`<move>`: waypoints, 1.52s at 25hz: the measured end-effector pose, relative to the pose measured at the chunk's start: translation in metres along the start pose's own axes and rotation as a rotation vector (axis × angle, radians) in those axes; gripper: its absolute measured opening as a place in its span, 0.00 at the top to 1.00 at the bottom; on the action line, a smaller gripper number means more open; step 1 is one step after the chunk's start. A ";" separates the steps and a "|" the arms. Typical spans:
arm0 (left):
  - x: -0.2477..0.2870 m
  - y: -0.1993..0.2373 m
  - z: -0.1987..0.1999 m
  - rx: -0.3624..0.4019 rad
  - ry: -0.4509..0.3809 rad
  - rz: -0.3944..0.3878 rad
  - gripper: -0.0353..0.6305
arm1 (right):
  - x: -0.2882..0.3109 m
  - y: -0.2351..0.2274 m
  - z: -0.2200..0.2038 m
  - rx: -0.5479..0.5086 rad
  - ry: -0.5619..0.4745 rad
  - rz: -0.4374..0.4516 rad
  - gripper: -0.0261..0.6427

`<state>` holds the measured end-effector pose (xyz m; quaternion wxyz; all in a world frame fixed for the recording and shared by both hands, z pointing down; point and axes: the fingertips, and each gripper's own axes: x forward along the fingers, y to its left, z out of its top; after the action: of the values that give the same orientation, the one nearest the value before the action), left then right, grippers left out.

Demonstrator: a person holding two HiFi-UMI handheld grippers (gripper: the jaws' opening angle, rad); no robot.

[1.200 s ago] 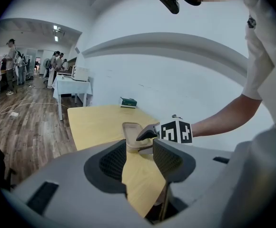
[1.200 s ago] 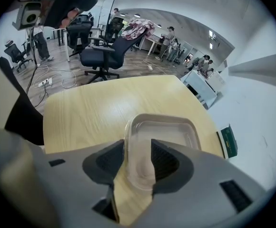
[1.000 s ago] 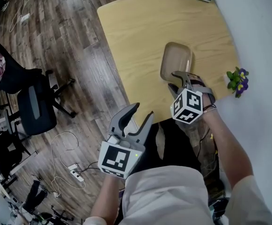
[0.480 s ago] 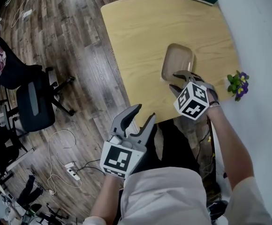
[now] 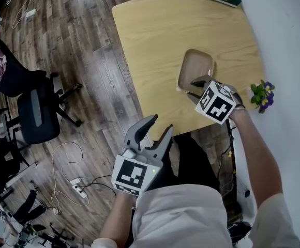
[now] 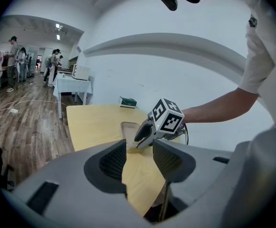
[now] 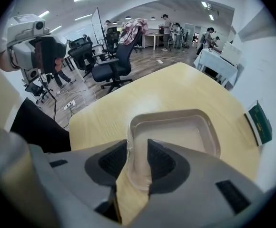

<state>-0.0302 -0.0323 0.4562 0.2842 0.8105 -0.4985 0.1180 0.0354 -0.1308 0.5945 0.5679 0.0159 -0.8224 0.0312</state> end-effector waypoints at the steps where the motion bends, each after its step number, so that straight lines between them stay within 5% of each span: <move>1: 0.000 0.001 0.000 0.001 0.000 0.001 0.70 | 0.000 0.000 0.000 0.003 0.000 0.010 0.76; 8: 0.005 0.003 0.004 0.002 0.001 0.000 0.70 | 0.000 0.012 -0.001 0.054 -0.009 0.111 0.89; 26: 0.011 0.003 -0.001 0.004 0.006 -0.003 0.70 | 0.001 0.046 0.003 0.395 -0.069 0.507 0.91; 38: 0.031 0.015 -0.032 -0.047 0.053 0.013 0.70 | -0.018 0.054 0.025 0.548 -0.246 0.603 0.91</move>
<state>-0.0253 -0.0416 0.5021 0.3155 0.7970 -0.4984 0.1298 0.0153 -0.0790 0.5672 0.4058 -0.0715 -0.8131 0.4113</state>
